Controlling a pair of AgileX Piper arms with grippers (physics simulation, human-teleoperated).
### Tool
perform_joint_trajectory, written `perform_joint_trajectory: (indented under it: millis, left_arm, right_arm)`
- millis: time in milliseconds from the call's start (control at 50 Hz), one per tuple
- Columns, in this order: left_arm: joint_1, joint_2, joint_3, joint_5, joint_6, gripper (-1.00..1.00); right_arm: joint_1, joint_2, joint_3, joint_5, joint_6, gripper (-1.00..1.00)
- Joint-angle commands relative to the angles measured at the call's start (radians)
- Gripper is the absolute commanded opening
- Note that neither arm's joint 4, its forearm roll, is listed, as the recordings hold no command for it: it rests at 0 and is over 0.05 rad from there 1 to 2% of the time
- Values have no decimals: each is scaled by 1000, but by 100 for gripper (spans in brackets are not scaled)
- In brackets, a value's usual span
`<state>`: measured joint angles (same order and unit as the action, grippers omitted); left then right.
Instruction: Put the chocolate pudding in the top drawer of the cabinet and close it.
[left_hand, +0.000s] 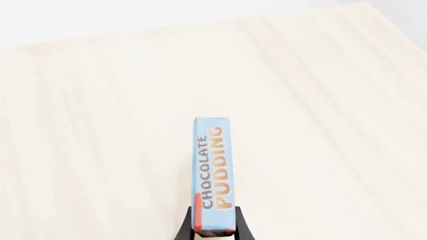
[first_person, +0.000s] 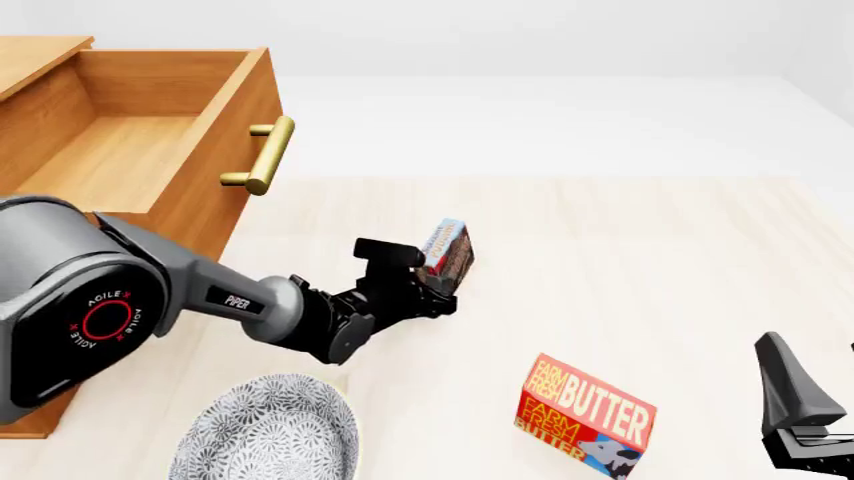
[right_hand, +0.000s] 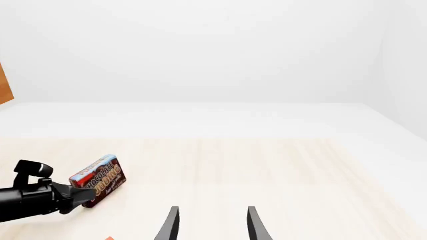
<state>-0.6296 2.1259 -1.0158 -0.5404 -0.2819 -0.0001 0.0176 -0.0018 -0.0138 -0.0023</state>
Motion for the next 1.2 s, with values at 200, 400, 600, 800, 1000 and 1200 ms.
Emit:
perform_joint_trajectory:
  millis: [200, 400, 600, 800, 1000, 1200]
  left_arm:
    - [-33, -73, 51, 6, 24, -100]
    - [-55, -149, 106, 3, 33, -100]
    - [-74, -230, 158, 1, 29, -100]
    - [-96, -313, 200, 1, 35, -100]
    - [-119, -396, 229, 29, 41, -100]
    - [-128, -458, 249, 49, 54, -100]
  right_arm:
    - [0, 0, 0, 0, 0, 100]
    - [0, 0, 0, 0, 0, 100]
    - [0, 0, 0, 0, 0, 100]
    - [0, 0, 0, 0, 0, 100]
    - [0, 0, 0, 0, 0, 100]
    - [0, 0, 0, 0, 0, 100]
